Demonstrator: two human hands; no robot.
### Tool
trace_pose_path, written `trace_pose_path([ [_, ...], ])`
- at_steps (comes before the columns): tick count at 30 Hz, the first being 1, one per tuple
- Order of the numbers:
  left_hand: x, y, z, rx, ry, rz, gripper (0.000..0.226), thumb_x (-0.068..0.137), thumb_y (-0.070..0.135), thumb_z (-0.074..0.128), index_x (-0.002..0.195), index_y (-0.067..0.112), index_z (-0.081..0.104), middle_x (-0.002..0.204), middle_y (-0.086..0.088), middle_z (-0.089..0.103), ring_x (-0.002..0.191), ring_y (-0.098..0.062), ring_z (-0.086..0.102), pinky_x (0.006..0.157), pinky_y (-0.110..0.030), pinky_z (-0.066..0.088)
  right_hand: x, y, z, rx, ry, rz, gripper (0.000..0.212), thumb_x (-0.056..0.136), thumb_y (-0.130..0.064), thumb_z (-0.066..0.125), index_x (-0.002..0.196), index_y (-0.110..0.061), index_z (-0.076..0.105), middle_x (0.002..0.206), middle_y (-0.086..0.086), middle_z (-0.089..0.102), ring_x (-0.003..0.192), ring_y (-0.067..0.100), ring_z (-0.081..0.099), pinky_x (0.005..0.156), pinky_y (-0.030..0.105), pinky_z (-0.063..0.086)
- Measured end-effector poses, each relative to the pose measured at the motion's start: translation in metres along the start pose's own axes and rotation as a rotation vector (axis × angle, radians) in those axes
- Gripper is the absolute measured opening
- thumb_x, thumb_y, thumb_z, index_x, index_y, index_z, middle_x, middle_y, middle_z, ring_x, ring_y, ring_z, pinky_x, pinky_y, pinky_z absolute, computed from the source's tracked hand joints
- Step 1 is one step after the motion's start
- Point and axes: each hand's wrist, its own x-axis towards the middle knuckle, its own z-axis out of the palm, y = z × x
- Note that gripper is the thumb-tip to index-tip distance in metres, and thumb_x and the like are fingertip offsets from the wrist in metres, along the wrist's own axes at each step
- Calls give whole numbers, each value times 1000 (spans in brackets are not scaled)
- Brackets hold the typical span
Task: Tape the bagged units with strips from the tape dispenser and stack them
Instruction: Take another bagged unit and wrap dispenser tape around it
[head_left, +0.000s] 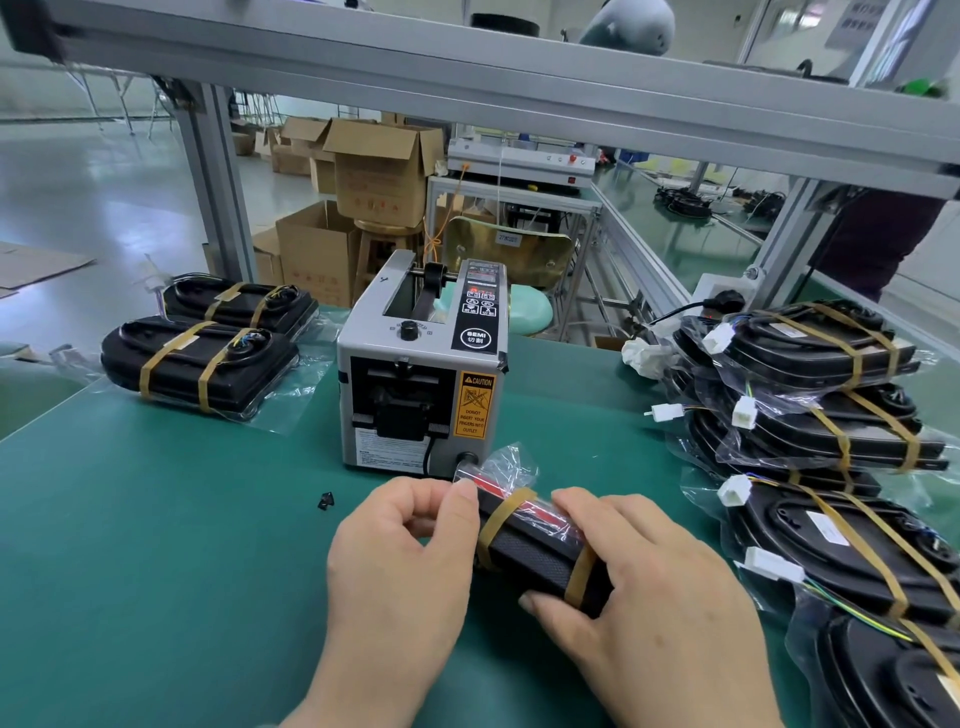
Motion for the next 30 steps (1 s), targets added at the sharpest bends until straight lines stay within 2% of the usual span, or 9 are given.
trace_pose_path([
  [8, 2, -3, -1, 69, -7, 49, 23, 76, 40, 62, 61, 23, 66, 67, 24, 65, 66, 7, 57, 57, -3, 37, -1, 0, 0, -2, 9, 3, 75, 26, -49, 91, 94, -28, 70, 80, -7, 65, 57, 21, 62, 50, 32, 50],
  [15, 3, -1, -4, 155, -6, 113, 24, 78, 40, 61, 60, 25, 64, 68, 28, 62, 69, 9, 55, 58, 0, 35, -1, 0, 0, -8, 17, -6, 74, 25, -50, 91, 93, -28, 70, 79, -8, 64, 56, 20, 61, 49, 32, 50],
  [22, 6, -1, -5, 145, -40, 71, 27, 71, 44, 62, 56, 21, 64, 60, 26, 63, 61, 10, 57, 54, -1, 36, 0, 1, 1, 0, 21, -7, 74, 25, -50, 90, 92, -29, 69, 78, -9, 63, 56, 20, 60, 49, 31, 49],
  [24, 10, -5, -7, 60, -38, -3, 28, 75, 43, 63, 60, 19, 65, 59, 19, 65, 56, 6, 59, 53, -7, 40, -1, 0, 1, 2, 15, -6, 74, 24, -51, 90, 92, -30, 69, 78, -10, 63, 56, 19, 60, 50, 30, 49],
  [27, 17, -12, -10, -153, -62, -154, 26, 83, 41, 60, 74, 18, 67, 70, 9, 71, 63, -2, 67, 70, -30, 52, -1, 0, 0, 6, 9, -8, 75, 23, -52, 90, 93, -32, 69, 78, -11, 63, 57, 18, 61, 51, 30, 49],
  [28, 19, -13, -11, -171, -77, -147, 27, 81, 46, 58, 79, 21, 68, 76, 12, 72, 70, -3, 68, 74, -31, 53, -1, 1, 0, 7, 11, -8, 75, 23, -52, 90, 93, -32, 70, 78, -11, 63, 57, 18, 61, 50, 30, 49],
  [30, 19, -13, -12, -183, -180, -95, 35, 70, 57, 58, 91, 30, 67, 87, 23, 71, 83, 4, 66, 75, -16, 50, 0, 1, -1, 9, 11, -5, 75, 23, -51, 90, 93, -31, 70, 78, -11, 64, 57, 18, 61, 50, 30, 49],
])
